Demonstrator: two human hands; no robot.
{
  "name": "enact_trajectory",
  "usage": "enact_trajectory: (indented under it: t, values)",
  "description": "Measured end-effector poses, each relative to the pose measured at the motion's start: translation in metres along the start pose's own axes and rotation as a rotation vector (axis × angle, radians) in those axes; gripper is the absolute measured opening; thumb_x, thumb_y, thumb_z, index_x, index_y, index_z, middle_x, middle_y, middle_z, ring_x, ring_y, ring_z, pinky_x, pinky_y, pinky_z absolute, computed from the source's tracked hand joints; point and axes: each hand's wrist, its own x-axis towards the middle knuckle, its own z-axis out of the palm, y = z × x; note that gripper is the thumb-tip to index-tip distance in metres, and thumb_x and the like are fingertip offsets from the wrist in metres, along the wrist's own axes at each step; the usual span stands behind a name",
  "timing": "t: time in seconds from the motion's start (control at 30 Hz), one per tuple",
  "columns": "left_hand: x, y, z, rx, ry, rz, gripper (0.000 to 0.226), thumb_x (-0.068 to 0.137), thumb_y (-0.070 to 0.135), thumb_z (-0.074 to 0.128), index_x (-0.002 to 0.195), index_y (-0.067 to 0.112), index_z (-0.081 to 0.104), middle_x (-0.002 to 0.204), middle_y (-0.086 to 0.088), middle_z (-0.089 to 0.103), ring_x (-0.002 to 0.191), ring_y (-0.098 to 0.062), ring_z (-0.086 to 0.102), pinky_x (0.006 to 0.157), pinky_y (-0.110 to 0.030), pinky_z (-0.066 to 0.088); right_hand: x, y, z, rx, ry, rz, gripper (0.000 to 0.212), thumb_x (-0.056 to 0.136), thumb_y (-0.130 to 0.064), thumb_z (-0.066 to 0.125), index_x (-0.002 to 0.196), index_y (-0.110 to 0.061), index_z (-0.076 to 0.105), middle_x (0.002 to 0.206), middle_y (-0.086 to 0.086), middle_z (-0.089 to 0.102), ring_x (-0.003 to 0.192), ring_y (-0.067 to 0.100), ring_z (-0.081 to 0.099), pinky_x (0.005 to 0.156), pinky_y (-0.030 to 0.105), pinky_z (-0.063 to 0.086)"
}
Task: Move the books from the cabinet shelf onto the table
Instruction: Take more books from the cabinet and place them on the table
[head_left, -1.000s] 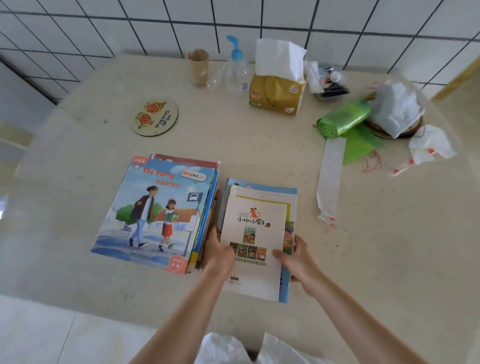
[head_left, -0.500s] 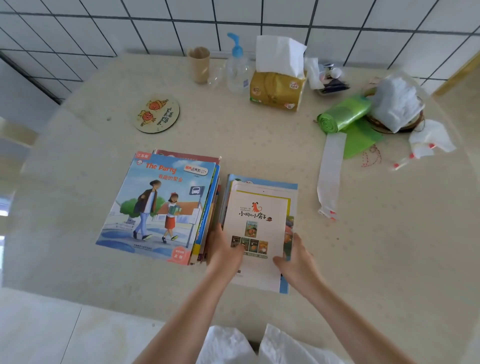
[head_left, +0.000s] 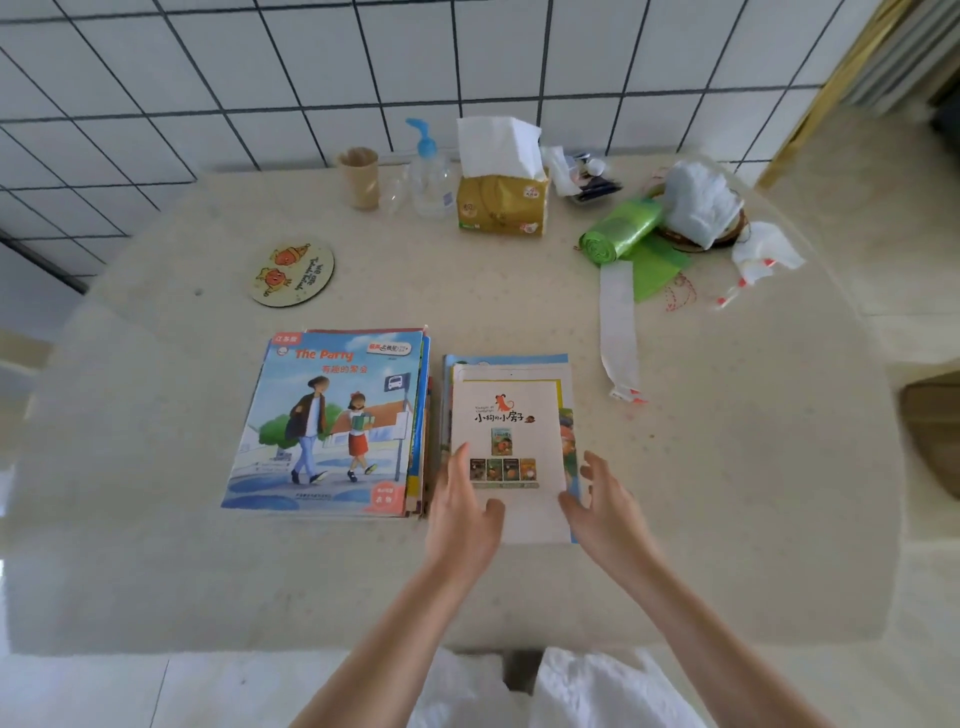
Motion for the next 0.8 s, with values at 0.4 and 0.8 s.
enact_trajectory:
  t: [0.4, 0.8]
  values:
    - [-0.043, -0.078, -0.054, -0.017, -0.075, 0.289, 0.036, 0.092, 0.014, 0.056, 0.124, 0.03, 0.052, 0.105, 0.015, 0.064, 0.104, -0.007, 0.059, 0.09, -0.036, 0.05, -0.093, 0.006, 0.061, -0.003, 0.252, -0.095, 0.048, 0.091, -0.01, 0.058, 0.137, -0.011, 0.044, 0.126, 0.006, 0.06, 0.117, 0.026, 0.055, 0.094, 0.031, 0.041]
    - [-0.091, -0.077, -0.039, 0.186, -0.356, 0.587, 0.027, 0.092, 0.013, 0.058, 0.115, 0.027, 0.059, 0.097, 0.011, 0.063, 0.096, -0.005, 0.058, 0.085, -0.027, 0.048, -0.218, 0.08, 0.097, 0.12, 0.507, 0.14, 0.042, 0.092, -0.013, 0.058, 0.133, -0.014, 0.049, 0.123, 0.002, 0.063, 0.116, 0.022, 0.057, 0.098, 0.032, 0.042]
